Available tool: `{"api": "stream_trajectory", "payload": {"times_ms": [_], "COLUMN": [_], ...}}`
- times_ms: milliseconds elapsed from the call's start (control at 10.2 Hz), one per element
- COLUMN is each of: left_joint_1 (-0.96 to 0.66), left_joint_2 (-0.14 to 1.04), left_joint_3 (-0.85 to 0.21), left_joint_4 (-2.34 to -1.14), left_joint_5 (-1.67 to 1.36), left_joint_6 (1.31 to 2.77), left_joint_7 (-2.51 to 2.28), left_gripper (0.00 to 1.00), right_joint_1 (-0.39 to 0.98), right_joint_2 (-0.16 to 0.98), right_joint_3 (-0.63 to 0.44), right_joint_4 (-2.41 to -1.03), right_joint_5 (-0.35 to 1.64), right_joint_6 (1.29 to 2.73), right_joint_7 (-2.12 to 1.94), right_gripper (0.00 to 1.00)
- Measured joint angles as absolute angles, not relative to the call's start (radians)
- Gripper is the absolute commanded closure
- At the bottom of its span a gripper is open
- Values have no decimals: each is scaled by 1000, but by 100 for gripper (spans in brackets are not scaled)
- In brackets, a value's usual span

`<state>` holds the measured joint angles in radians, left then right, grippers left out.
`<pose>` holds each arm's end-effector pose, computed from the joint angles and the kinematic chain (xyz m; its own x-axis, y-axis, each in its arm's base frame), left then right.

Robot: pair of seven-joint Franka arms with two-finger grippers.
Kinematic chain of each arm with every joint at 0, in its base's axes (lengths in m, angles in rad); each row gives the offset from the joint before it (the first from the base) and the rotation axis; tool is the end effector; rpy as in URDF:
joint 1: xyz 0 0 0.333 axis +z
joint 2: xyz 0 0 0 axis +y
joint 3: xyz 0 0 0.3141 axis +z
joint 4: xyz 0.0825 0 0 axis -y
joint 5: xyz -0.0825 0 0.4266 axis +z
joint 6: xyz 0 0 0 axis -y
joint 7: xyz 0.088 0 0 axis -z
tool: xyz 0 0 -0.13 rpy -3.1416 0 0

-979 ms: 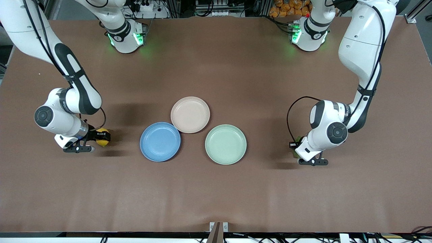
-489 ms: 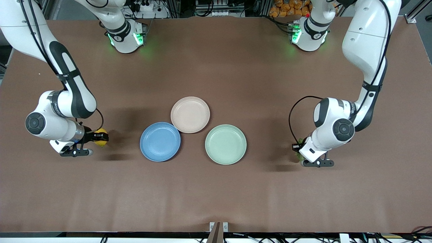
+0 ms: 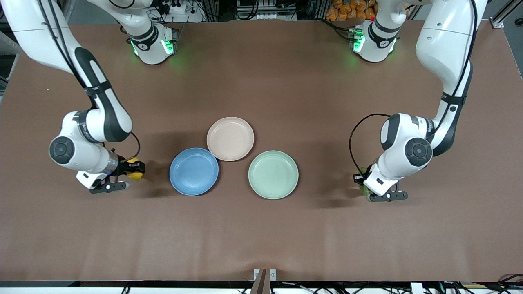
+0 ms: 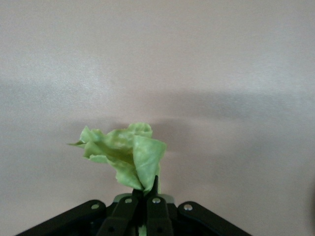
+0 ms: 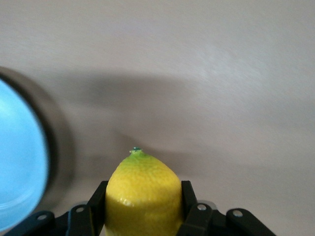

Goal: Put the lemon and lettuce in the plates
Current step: 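Lift the lemon with the right gripper while the left gripper carries lettuce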

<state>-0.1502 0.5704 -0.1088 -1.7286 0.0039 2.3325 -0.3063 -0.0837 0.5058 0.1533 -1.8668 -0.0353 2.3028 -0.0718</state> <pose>0.6827 -0.1760 0.2056 0.9978 0.0634 0.0178 0.0621 -0.9960 0.0641 0.6584 0.0429 0.1864 0.9869 0.1501 -0.0594 0.1469 -0.9877 -0.0537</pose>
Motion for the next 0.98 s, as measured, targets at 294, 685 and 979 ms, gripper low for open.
{"api": "stream_trajectory", "payload": {"times_ms": [294, 685, 979], "left_joint_1": [-196, -265, -306], "left_joint_2": [515, 480, 458], "left_joint_3": [-113, -114, -115], "left_joint_4": [-1728, -1728, -1728], "left_joint_5": [4, 4, 11], "left_joint_6": [2275, 2238, 2219], "left_joint_7": [-396, -512, -542], "left_gripper": [100, 100, 100], "right_joint_1": [-29, 33, 100], "right_joint_2": [508, 542, 581], "right_joint_3": [153, 153, 153], "right_joint_4": [-1846, -1818, -1780], "right_joint_5": [85, 122, 122], "right_joint_6": [2303, 2305, 2307], "right_joint_7": [-63, 34, 168], "right_gripper": [72, 72, 72]}}
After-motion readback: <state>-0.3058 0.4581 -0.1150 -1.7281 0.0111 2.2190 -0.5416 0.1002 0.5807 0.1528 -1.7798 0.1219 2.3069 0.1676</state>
